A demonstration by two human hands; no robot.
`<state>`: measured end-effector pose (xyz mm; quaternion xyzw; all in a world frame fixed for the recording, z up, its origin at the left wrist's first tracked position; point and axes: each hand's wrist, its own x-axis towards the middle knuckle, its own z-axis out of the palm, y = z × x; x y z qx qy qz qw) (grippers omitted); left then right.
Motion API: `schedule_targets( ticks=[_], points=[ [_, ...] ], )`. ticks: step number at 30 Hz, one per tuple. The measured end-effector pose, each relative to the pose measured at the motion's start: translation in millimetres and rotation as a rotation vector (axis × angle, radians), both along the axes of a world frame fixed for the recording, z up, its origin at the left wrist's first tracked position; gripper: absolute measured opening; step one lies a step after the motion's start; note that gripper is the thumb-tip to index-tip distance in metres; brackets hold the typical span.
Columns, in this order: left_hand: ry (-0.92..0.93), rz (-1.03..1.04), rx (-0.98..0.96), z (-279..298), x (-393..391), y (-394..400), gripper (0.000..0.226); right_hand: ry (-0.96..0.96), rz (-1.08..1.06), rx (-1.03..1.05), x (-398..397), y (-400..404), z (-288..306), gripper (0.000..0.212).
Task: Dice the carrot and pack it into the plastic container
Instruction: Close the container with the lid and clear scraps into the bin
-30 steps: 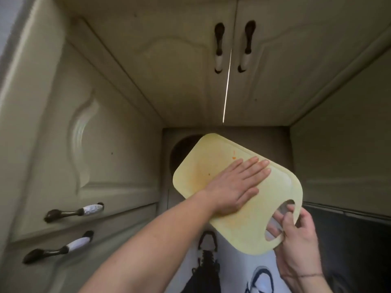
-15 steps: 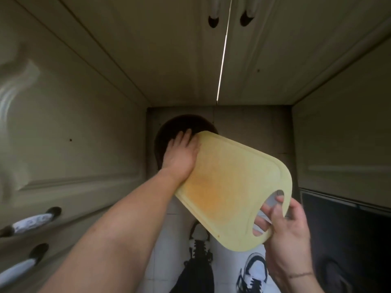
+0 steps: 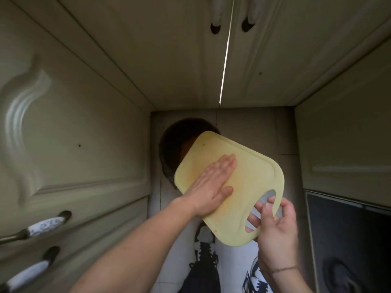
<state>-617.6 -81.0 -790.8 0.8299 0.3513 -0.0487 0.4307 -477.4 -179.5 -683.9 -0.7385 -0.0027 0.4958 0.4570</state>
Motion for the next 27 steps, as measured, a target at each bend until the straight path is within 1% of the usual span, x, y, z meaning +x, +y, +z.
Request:
schedule_targets(
  ticks=[2,6,8,9,10,11,13,14,15,16,19,22,24,26,27],
  points=[
    [0.061,0.095,-0.014,-5.3,-2.5,9.0,0.070,-0.005,0.010,0.015,2.1,-3.0,7.6,0.015],
    [0.188,0.202,-0.030,-14.2,-17.5,41.6,0.063,-0.015,-0.022,0.049,6.4,-13.9,22.8,0.015],
    [0.294,0.260,0.063,-23.3,-29.5,59.4,0.060,-0.030,-0.064,0.057,6.7,-18.1,27.9,0.017],
    [0.352,0.337,0.118,-29.9,-34.6,66.1,0.059,-0.046,-0.074,0.051,6.6,-20.4,29.3,0.017],
    [0.395,0.452,0.151,-35.3,-38.7,72.1,0.058,-0.063,-0.077,0.042,6.8,-22.0,28.6,0.017],
    [0.397,0.604,0.149,-37.9,-41.9,77.1,0.057,-0.075,-0.077,0.032,6.3,-22.8,27.3,0.017],
    [0.292,0.911,0.140,-38.2,-43.3,82.2,0.053,-0.086,-0.060,0.015,4.2,-21.6,24.5,0.016],
    [0.231,1.025,0.154,-35.1,-41.9,82.4,0.052,-0.088,-0.042,0.009,2.4,-19.6,23.2,0.015],
    [0.202,1.079,0.186,-31.0,-39.9,82.1,0.053,-0.082,-0.025,0.007,0.4,-17.2,22.5,0.014],
    [0.197,1.093,0.206,-24.8,-37.5,81.3,0.057,-0.068,-0.009,0.007,-1.7,-14.3,21.7,0.011],
    [0.219,1.048,0.167,-13.5,-29.3,77.4,0.066,-0.035,0.021,-0.002,-6.7,-9.4,20.5,0.008],
    [0.205,1.095,0.076,-14.6,-22.7,82.0,0.063,-0.033,0.033,-0.010,-8.4,-9.3,21.4,0.008],
    [0.134,1.126,0.015,-18.2,-20.2,82.6,0.048,-0.032,0.036,-0.003,-9.1,-9.9,22.9,0.008],
    [0.100,1.153,-0.027,-22.3,-21.7,81.5,0.024,-0.023,0.034,0.007,-10.5,-10.3,23.0,0.007],
    [0.098,1.165,-0.041,-22.5,-23.2,80.1,0.021,-0.019,0.029,0.012,-12.1,-10.4,22.9,0.006]
  ],
)
